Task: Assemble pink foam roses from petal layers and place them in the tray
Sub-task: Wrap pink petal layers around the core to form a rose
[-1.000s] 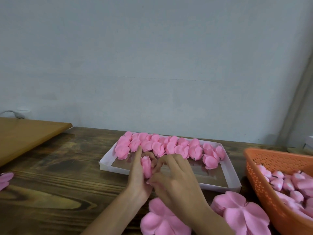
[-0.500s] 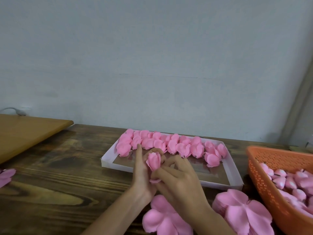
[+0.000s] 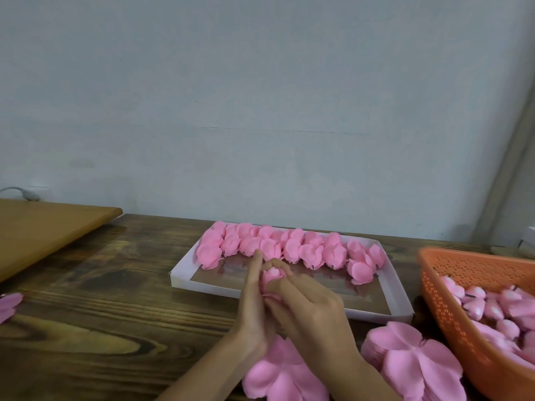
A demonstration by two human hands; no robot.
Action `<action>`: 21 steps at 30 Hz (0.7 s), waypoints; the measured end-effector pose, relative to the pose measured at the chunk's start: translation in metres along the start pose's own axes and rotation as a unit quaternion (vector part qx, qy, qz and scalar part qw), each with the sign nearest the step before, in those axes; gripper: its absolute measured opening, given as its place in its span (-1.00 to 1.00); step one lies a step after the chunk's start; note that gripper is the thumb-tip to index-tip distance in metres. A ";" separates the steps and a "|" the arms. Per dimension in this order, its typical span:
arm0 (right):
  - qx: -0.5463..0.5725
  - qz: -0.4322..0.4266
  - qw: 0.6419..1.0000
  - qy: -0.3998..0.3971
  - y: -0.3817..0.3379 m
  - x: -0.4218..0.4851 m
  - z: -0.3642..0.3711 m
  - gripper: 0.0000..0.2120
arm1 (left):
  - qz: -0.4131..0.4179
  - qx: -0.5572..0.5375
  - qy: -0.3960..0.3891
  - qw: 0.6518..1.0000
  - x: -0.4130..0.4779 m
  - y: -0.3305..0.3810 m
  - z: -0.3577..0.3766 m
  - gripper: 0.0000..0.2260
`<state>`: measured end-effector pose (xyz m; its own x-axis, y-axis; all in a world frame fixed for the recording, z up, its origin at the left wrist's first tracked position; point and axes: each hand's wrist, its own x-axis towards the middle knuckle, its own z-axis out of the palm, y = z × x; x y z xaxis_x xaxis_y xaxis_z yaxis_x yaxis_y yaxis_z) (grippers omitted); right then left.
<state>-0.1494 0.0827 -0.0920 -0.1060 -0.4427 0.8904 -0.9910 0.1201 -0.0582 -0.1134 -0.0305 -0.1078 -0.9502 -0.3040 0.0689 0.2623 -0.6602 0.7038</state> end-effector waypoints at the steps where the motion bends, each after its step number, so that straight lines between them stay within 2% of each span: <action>1: -0.003 0.010 1.000 -0.006 -0.001 -0.001 0.001 -0.83 | -0.008 -0.003 0.003 1.000 0.000 -0.001 0.000 -0.58; 4: -0.018 0.082 0.996 -0.013 -0.003 -0.001 0.005 -0.79 | -0.025 0.026 0.047 0.998 0.000 -0.002 -0.003 -0.57; 7: -0.035 0.010 0.998 0.044 -0.002 -0.003 0.010 -0.91 | -0.017 0.025 0.050 0.998 0.002 0.001 -0.003 -0.62; 8: -0.043 -0.009 0.997 0.059 -0.001 -0.004 0.011 -0.88 | -0.019 0.034 0.054 0.998 0.003 0.002 -0.004 -0.63; 13: -0.108 -0.004 0.990 0.094 0.001 -0.003 0.011 -0.77 | -0.018 0.012 0.063 0.998 0.003 -0.003 -0.002 -0.60; 16: -0.087 -0.012 0.994 0.068 -0.001 0.000 0.006 -0.81 | -0.013 -0.020 0.072 0.997 0.002 -0.001 -0.006 -0.53; 18: -0.019 0.030 0.999 0.040 -0.004 0.003 0.003 -0.91 | -0.010 -0.044 0.096 0.994 0.003 0.006 -0.006 -0.51; 21: 0.073 0.184 0.980 0.036 -0.007 0.004 -0.002 -0.72 | 0.043 -0.017 0.176 0.983 0.010 0.016 -0.008 -0.50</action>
<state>-0.1427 0.0818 -0.0874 -0.4577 -0.3280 0.8264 -0.8883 0.1299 -0.4405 -0.1177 -0.0493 -0.1014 -0.8089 -0.5744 -0.1257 0.3504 -0.6426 0.6813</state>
